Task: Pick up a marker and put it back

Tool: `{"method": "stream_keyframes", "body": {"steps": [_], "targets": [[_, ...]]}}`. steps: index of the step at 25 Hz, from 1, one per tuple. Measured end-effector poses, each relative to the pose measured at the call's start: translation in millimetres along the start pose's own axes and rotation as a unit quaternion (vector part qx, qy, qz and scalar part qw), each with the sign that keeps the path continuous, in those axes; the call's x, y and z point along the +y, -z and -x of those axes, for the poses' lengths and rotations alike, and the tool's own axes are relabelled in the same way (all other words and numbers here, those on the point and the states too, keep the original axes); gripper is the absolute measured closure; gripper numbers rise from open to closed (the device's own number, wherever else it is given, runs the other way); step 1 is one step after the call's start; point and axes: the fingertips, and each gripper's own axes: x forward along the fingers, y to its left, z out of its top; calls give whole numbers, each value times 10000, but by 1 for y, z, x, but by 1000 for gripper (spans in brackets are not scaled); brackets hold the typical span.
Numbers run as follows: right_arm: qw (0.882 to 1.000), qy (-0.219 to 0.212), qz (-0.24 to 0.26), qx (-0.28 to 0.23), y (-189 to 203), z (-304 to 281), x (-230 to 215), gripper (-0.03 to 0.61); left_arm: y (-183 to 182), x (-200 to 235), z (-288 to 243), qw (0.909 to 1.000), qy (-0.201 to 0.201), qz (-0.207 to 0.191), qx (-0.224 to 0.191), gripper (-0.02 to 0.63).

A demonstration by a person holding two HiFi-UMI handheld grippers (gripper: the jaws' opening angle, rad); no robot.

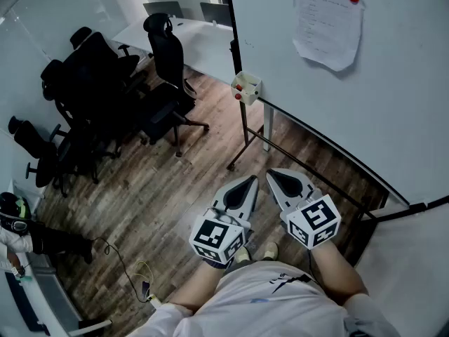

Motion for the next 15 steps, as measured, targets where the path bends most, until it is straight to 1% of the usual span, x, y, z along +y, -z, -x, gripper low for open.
{"method": "stream_keyframes", "body": {"steps": [7,15], "targets": [[9999,-89,-92,-44,1,6,-7,565,5,-8,-9,10000,-29,-9,57,603],[9997,-129,-142,-163,-1,15,-26,565,6,-13,-26,9999,-112,-66,98,603]]}}
